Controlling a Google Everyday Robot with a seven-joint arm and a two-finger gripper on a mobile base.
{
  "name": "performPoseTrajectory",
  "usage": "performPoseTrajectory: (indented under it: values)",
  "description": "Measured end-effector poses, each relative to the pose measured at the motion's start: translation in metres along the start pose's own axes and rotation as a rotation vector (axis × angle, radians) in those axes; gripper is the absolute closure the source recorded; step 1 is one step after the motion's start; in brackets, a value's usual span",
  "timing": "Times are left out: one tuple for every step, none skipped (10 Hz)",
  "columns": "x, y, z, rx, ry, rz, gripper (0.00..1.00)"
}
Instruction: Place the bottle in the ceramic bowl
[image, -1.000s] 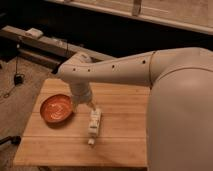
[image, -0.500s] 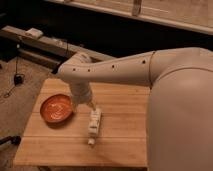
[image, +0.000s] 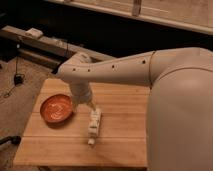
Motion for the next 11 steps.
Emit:
performPoseTrajectory:
  values:
    - [0.0,-0.001,0.002,-0.003,0.005,-0.01,0.35]
    - [-0.004,-0.007,0.009,-0.007,0.011,-0.019,0.35]
    - [-0.009,-0.014,0.019,-0.012,0.012,-0.022,0.35]
    - [-0.014,-0.02,0.033,-0.018,0.01,-0.026,0.35]
    - [-0.017,-0.024,0.041,-0.025,0.01,-0.026,0.35]
    - [-0.022,-0.036,0.055,-0.047,0.01,-0.02,0.35]
    - [-0.024,-0.041,0.061,-0.058,0.014,-0.014,0.35]
    - [-0.025,-0.043,0.067,-0.068,0.019,-0.012,0.35]
    - [-0.025,-0.043,0.074,-0.077,0.028,-0.013,0.35]
    - [-0.025,-0.043,0.081,-0.081,0.037,-0.012,0.35]
    - [-0.026,-0.043,0.087,-0.085,0.045,-0.011,0.35]
